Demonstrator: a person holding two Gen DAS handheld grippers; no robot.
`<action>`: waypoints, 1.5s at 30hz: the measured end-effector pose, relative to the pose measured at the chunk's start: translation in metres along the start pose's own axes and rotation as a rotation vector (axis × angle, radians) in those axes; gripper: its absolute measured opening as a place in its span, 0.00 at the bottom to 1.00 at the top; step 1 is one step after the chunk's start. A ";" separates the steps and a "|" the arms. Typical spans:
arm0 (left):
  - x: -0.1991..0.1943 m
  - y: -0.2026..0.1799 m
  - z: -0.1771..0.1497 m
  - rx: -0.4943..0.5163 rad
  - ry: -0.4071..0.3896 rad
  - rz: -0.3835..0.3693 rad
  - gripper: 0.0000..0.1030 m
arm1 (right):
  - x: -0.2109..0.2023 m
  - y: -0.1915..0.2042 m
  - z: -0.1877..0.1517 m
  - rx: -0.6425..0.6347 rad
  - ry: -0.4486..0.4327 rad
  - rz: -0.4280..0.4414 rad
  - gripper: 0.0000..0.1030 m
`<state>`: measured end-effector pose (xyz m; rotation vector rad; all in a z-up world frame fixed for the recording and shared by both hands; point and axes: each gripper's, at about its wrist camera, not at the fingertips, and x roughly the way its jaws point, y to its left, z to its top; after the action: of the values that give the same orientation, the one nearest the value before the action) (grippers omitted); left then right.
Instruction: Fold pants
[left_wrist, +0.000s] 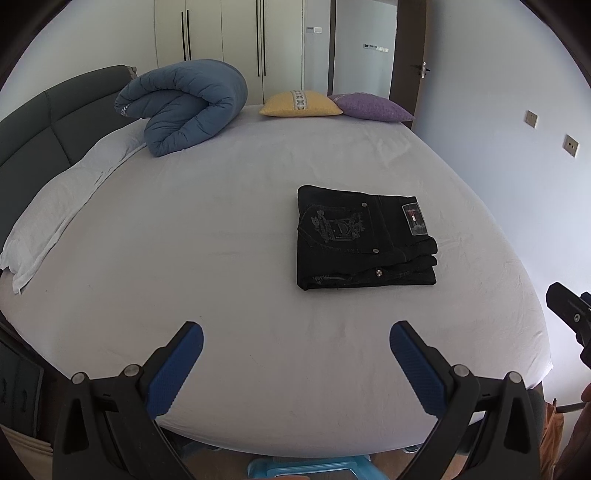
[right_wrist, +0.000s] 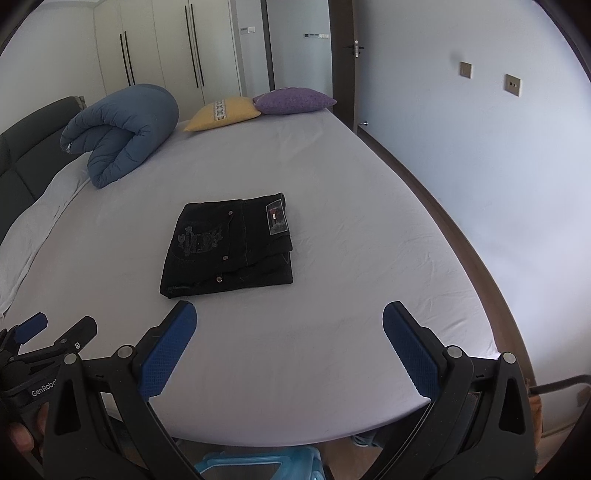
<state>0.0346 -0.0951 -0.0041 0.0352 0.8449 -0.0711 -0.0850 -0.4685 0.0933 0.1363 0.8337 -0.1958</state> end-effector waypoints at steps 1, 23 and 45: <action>0.000 -0.001 0.000 0.003 0.000 0.001 1.00 | 0.000 0.002 0.000 0.001 0.001 0.000 1.00; 0.007 -0.006 -0.001 0.007 0.019 0.004 1.00 | 0.014 0.022 -0.002 -0.019 0.018 0.016 1.00; 0.007 -0.005 -0.005 -0.004 0.025 0.005 1.00 | 0.018 0.031 -0.006 -0.030 0.030 0.021 1.00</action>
<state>0.0358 -0.1003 -0.0128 0.0346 0.8697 -0.0648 -0.0705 -0.4392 0.0776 0.1204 0.8642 -0.1615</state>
